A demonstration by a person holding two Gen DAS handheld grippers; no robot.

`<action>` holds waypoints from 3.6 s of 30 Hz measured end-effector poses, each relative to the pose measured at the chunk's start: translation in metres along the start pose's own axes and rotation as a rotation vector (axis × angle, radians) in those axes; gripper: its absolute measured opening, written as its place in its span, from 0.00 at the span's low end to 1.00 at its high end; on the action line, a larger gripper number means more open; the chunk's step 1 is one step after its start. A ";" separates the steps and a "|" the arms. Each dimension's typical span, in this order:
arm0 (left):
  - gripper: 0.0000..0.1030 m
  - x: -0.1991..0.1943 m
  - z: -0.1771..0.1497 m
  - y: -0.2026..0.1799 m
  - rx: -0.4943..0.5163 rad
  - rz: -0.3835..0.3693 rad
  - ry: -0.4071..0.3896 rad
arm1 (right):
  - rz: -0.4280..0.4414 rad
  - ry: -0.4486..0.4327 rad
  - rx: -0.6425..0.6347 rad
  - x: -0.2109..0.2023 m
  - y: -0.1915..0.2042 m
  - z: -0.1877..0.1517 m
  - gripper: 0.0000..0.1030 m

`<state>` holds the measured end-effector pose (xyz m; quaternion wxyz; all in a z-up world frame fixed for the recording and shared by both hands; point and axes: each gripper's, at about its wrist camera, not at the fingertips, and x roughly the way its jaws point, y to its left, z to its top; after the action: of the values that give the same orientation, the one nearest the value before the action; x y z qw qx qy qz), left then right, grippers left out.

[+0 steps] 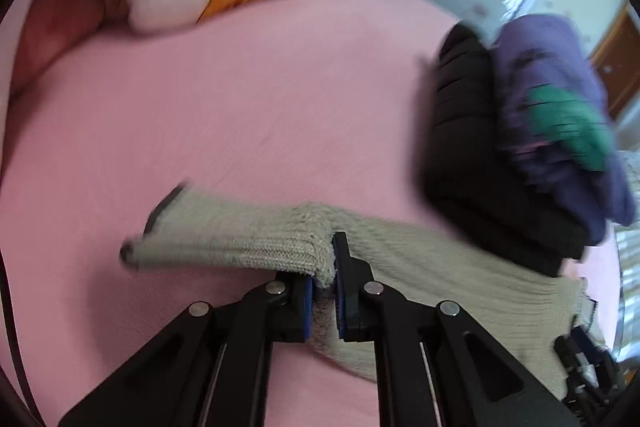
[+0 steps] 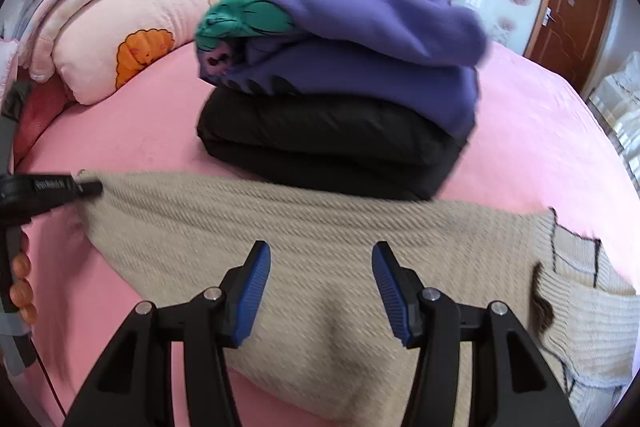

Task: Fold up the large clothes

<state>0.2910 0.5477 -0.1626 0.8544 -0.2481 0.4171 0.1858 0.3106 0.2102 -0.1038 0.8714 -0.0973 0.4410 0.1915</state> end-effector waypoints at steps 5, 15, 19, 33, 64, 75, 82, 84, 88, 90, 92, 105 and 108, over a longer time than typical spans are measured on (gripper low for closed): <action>0.06 -0.070 -0.017 -0.071 0.061 -0.199 -0.065 | 0.003 0.016 0.081 -0.030 -0.046 -0.030 0.52; 0.06 -0.130 -0.111 -0.273 0.343 -0.456 0.001 | -0.104 -0.018 0.334 -0.114 -0.185 -0.109 0.52; 0.06 -0.104 -0.174 -0.333 0.339 -0.519 0.088 | -0.149 -0.017 0.399 -0.134 -0.235 -0.138 0.52; 0.48 -0.027 -0.298 -0.322 0.191 -0.511 0.403 | -0.205 0.029 0.525 -0.151 -0.323 -0.202 0.52; 0.56 -0.037 -0.236 -0.150 0.103 -0.144 0.180 | -0.044 -0.051 -0.242 -0.118 -0.122 -0.185 0.52; 0.56 -0.011 -0.214 -0.165 0.086 -0.160 0.172 | -0.236 -0.108 -0.503 -0.087 -0.091 -0.199 0.52; 0.56 -0.002 -0.211 -0.182 0.129 -0.146 0.174 | -0.299 -0.111 -0.595 -0.066 -0.080 -0.189 0.09; 0.56 -0.001 -0.211 -0.186 0.133 -0.143 0.173 | -0.290 -0.130 -0.567 -0.071 -0.085 -0.181 0.08; 0.56 0.002 -0.209 -0.197 0.137 -0.136 0.169 | -0.253 -0.223 -0.388 -0.107 -0.118 -0.145 0.07; 0.56 0.004 -0.207 -0.206 0.141 -0.139 0.167 | -0.258 -0.269 -0.277 -0.126 -0.144 -0.125 0.07; 0.56 0.005 -0.208 -0.213 0.148 -0.145 0.170 | -0.240 -0.302 -0.128 -0.144 -0.184 -0.103 0.07; 0.63 0.016 -0.231 -0.264 0.283 -0.074 0.166 | -0.174 -0.142 0.418 -0.112 -0.384 -0.132 0.07; 0.63 0.013 -0.235 -0.267 0.320 -0.066 0.164 | -0.134 -0.002 0.500 -0.070 -0.404 -0.164 0.08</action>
<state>0.2933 0.1971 -0.2256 0.8518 -0.1369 0.5011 0.0679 0.3221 -0.2291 -0.1446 0.8795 0.0923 0.4664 0.0182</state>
